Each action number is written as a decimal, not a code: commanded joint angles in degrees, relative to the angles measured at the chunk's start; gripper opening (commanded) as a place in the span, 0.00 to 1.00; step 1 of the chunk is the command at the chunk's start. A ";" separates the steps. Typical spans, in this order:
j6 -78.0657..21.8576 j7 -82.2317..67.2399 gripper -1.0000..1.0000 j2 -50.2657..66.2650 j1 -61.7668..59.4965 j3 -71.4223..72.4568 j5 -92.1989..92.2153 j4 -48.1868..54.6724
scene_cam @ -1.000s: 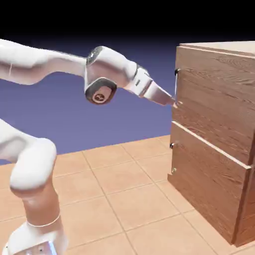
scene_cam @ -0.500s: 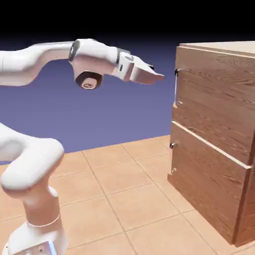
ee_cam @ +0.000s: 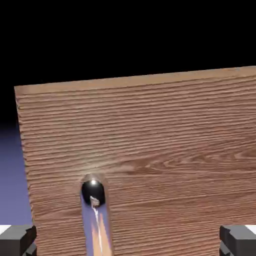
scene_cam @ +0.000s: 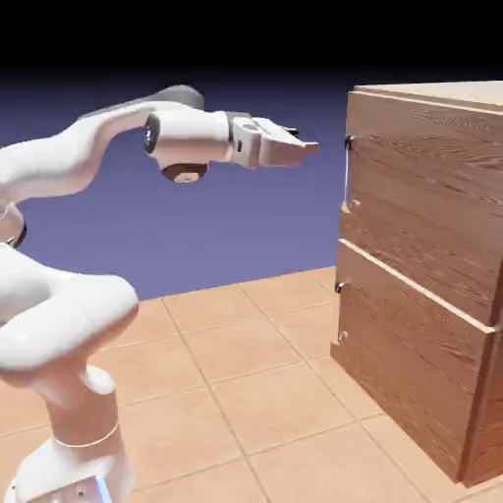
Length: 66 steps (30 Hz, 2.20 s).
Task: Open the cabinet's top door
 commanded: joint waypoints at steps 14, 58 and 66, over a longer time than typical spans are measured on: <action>-4.26 -11.68 0.50 -9.23 -16.22 13.45 26.62 7.57; -91.46 -31.55 0.00 -10.14 -24.42 -25.69 4.65 -32.47; -110.00 -45.38 0.00 5.29 -37.85 -32.69 -12.61 -27.07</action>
